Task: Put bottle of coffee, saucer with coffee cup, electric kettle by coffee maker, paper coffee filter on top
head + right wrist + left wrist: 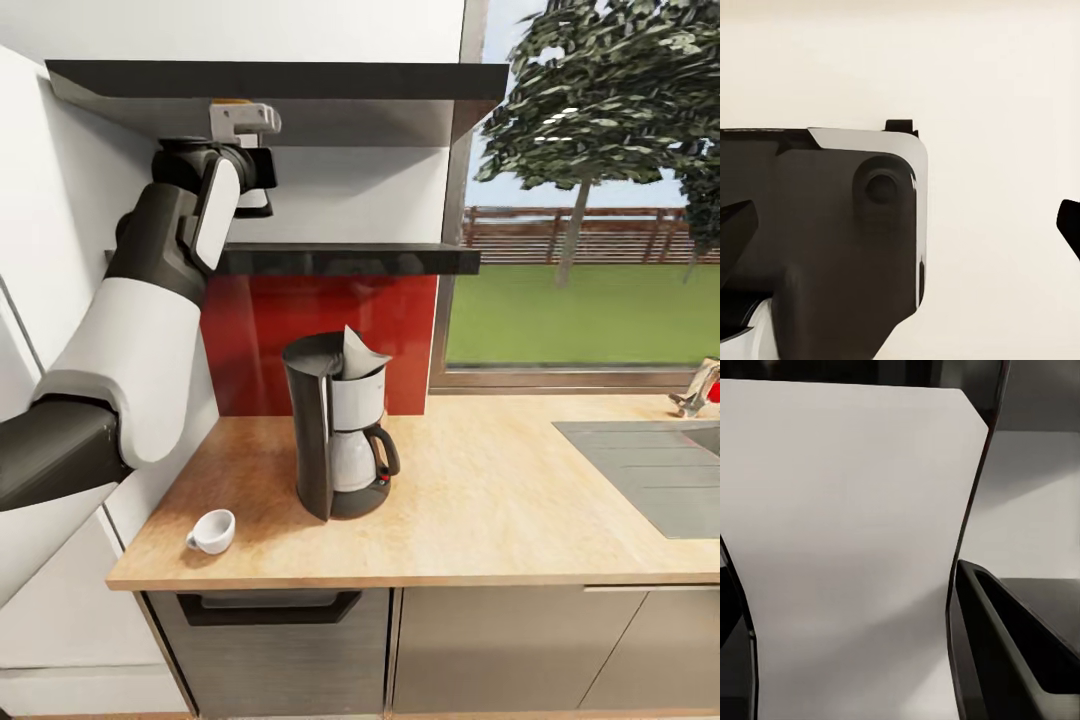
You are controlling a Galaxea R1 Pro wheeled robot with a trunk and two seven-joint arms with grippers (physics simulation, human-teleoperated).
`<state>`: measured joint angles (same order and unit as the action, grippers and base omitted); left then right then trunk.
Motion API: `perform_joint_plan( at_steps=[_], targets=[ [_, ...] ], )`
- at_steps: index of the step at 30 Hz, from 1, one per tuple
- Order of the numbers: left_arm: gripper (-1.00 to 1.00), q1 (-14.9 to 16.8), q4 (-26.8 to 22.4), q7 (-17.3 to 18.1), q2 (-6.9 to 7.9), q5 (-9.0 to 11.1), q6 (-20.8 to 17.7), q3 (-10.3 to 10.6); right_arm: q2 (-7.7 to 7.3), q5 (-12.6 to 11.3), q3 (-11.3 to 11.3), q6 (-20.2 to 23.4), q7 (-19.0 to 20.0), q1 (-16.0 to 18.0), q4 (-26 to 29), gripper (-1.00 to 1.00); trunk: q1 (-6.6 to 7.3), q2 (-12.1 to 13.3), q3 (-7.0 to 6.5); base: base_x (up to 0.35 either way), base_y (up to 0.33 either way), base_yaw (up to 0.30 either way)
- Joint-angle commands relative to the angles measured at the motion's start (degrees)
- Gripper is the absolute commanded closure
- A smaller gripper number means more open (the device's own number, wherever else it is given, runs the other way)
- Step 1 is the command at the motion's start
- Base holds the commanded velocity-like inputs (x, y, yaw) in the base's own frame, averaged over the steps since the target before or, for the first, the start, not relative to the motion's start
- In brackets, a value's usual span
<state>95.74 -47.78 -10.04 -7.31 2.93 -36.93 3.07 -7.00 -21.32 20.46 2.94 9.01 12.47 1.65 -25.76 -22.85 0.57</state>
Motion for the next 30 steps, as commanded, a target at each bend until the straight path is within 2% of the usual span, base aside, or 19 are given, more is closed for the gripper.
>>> perform_joint_plan(
  at_steps=[1, 5, 9, 14, 23, 26, 30],
  targets=[
    [1.00, 0.0, 0.0, -0.3, 0.02, 0.3, -0.3, 0.1, -0.04, -0.6, 0.5, 0.3, 0.1, 0.0, 0.1, -1.00, -0.02, -0.1, 0.06, -0.006, 0.000, 0.000],
    [1.00, -0.7, 0.0, -0.3, 0.08, 0.2, -0.3, 0.1, -0.04, -0.6, 0.5, 0.3, 0.1, 0.0, 0.1, -1.00, -0.02, -0.1, 0.06, -0.048, 0.000, 0.000],
    [1.00, -2.6, -0.5, -0.3, 0.10, 0.2, -0.3, -0.3, -0.04, -0.6, 0.5, 0.3, 0.1, 0.0, 0.1, -1.00, -0.02, -0.1, 0.06, -0.214, 0.000, 0.000],
    [1.00, -3.1, -0.7, -0.2, 0.10, 0.2, -0.3, -0.4, -0.04, -0.6, 0.5, 0.3, 0.1, 0.0, 0.1, -1.00, -0.02, -0.1, 0.06, -0.232, 0.000, 0.000],
    [1.00, -3.2, -1.3, 0.7, 0.40, 0.4, -0.4, -0.4, -0.04, -0.7, 0.5, 0.2, 0.1, 0.0, 0.1, -1.00, -0.02, -0.1, 0.06, -0.029, 0.000, 0.000],
    [1.00, -3.2, -3.0, 3.4, 1.64, 0.5, -0.4, -0.2, -0.04, -0.7, 0.5, 0.2, 0.1, 0.0, 0.1, -1.00, -0.02, -0.1, 0.06, -0.002, 0.000, 0.000],
    [1.00, -3.5, -6.8, 13.3, 5.10, 0.5, -1.3, -0.1, -0.04, -0.7, 0.5, 0.2, 0.1, 0.0, 0.1, -1.00, -0.02, -0.1, 0.06, 0.000, 0.000, 0.000]
  ],
)
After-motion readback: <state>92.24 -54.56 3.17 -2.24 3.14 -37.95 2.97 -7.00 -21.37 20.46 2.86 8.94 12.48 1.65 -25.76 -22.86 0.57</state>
